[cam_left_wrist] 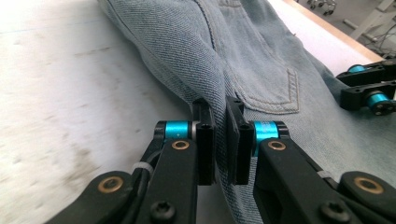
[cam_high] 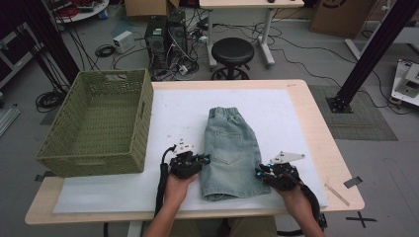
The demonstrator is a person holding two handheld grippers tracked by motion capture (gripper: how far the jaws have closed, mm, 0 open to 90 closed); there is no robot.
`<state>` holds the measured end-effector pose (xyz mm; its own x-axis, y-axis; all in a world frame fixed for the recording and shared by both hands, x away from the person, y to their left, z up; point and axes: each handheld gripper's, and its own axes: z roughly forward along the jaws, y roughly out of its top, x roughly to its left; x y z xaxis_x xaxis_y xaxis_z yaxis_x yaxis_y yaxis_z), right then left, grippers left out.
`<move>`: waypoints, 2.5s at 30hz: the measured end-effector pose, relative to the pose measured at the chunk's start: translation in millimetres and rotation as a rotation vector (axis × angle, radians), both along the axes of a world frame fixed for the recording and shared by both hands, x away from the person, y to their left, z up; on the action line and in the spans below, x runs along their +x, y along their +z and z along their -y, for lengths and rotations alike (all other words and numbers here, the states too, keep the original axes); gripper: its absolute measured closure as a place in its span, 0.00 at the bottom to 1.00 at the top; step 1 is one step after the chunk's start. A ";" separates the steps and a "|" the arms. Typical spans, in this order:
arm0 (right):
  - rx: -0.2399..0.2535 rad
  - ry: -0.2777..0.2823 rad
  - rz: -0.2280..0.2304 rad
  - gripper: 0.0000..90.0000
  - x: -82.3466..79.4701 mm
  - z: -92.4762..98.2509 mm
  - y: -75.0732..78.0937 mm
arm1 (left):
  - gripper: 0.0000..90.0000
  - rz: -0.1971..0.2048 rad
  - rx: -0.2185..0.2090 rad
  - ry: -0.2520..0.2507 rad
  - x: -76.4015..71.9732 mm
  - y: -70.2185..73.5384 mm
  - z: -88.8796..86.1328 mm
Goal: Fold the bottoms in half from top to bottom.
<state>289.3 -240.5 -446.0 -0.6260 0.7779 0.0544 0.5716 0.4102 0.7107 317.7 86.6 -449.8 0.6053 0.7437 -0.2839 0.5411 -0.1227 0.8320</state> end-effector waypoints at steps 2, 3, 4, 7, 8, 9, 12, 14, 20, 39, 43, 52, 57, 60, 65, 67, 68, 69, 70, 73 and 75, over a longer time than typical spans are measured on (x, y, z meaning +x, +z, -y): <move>-0.006 0.005 0.002 0.81 -0.7 -2.9 0.1 | 0.93 -0.012 -0.008 -0.004 -0.7 -1.7 -2.5; -0.007 0.006 -0.001 0.81 -0.7 -4.0 0.5 | 0.93 -0.021 -0.015 -0.006 0.1 -1.8 -3.6; -0.008 0.007 -0.001 0.80 -0.2 -3.8 0.9 | 0.90 -0.027 -0.016 -0.005 1.1 -1.6 -4.2; 0.016 0.003 0.004 0.76 1.9 0.7 4.0 | 0.67 -0.039 -0.020 0.013 8.2 1.4 -6.0; 0.034 -0.003 0.019 0.75 2.4 3.8 6.7 | 0.60 -0.041 -0.031 0.015 10.2 2.3 -7.0; 0.045 -0.008 0.029 0.73 2.7 5.5 8.3 | 0.56 -0.028 -0.034 0.028 12.8 4.4 -8.1; 0.067 -0.015 0.055 0.68 4.2 11.2 13.3 | 0.45 0.003 -0.049 0.043 20.5 8.9 -10.6; 0.073 -0.014 0.060 0.64 4.8 13.4 14.2 | 0.40 0.010 -0.064 0.035 26.7 13.1 -11.6; 0.102 0.013 0.137 0.52 1.7 14.0 19.1 | 0.31 0.085 -0.055 0.022 43.9 29.1 -8.2; 0.105 0.006 0.170 0.35 0.1 18.8 18.7 | 0.30 -0.037 0.040 0.099 103.6 16.2 21.1; 0.106 0.004 0.166 0.35 0.1 19.6 18.3 | 0.34 -0.082 0.033 0.097 107.6 9.4 23.0; 0.105 0.002 0.157 0.36 0.5 19.7 17.2 | 0.70 -0.082 0.029 0.043 109.0 0.2 27.1; 0.109 -0.001 0.157 0.37 0.1 20.1 17.5 | 0.87 -0.015 0.024 0.038 101.7 1.8 27.6; 0.111 -0.007 0.159 0.38 0.2 21.0 17.7 | 0.88 0.029 0.010 0.030 97.9 1.5 26.0; 0.116 -0.012 0.158 0.38 0.2 19.6 18.3 | 0.89 0.061 0.000 0.022 94.8 4.4 25.3; 0.115 -0.012 0.160 0.38 0.2 19.4 18.5 | 0.89 0.064 0.004 0.021 94.1 5.0 25.6; 0.115 -0.013 0.160 0.38 0.1 19.6 18.6 | 0.90 0.069 0.005 0.018 93.6 5.5 25.8; 0.117 -0.015 0.161 0.38 0.0 19.9 18.7 | 0.90 0.076 0.003 0.016 92.5 6.3 26.2; 0.118 -0.015 0.161 0.38 -0.1 20.2 18.9 | 0.90 0.089 0.005 0.009 91.4 7.3 25.9; 0.119 -0.018 0.163 0.38 -0.7 21.0 19.2 | 0.90 0.126 -0.006 -0.009 87.5 10.1 24.9; 0.124 -0.020 0.161 0.38 -0.5 21.0 19.1 | 0.91 0.149 -0.009 -0.019 85.3 11.8 24.0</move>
